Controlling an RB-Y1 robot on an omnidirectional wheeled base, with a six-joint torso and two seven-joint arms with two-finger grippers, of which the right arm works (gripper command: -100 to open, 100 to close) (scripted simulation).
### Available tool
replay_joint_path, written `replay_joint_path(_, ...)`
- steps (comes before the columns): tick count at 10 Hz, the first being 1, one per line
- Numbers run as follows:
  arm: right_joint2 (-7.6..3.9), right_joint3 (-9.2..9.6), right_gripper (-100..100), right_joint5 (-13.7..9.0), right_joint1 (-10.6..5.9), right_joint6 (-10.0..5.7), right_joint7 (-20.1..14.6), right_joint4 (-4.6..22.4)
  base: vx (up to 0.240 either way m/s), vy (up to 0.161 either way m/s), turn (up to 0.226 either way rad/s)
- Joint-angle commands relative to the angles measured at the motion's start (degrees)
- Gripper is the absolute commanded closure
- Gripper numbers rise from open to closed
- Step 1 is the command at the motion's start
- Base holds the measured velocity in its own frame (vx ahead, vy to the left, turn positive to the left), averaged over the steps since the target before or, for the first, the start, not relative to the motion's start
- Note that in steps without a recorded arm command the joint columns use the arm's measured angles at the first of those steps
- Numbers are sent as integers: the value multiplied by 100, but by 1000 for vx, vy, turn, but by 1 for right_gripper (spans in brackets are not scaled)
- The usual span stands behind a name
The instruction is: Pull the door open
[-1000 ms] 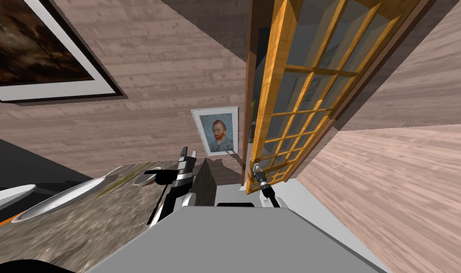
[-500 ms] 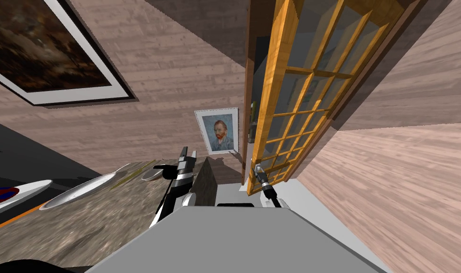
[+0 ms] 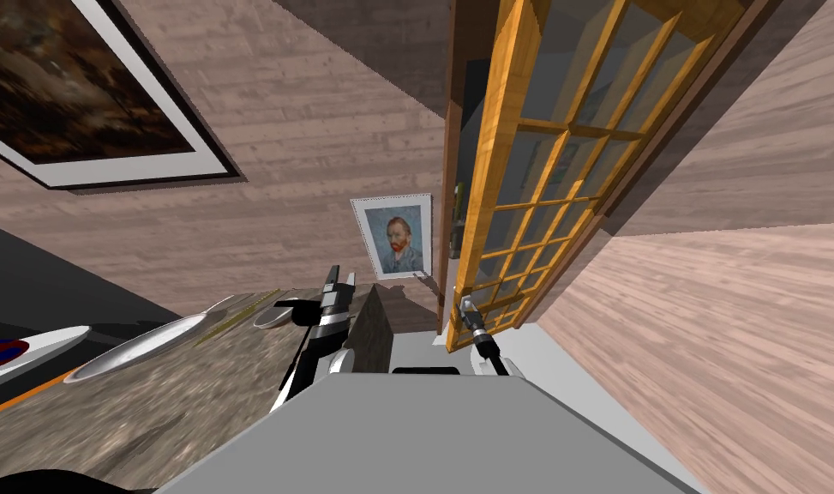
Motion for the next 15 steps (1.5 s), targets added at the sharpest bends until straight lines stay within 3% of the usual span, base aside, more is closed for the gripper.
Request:
replay_joint_path(1, -21, 37, 100, -74, 0, -4, -227, 3, -15, -23, 27)
replay_joint_path(15, -191, 357, 100, -727, -4, -40, -2062, 30, -31, -19, 53)
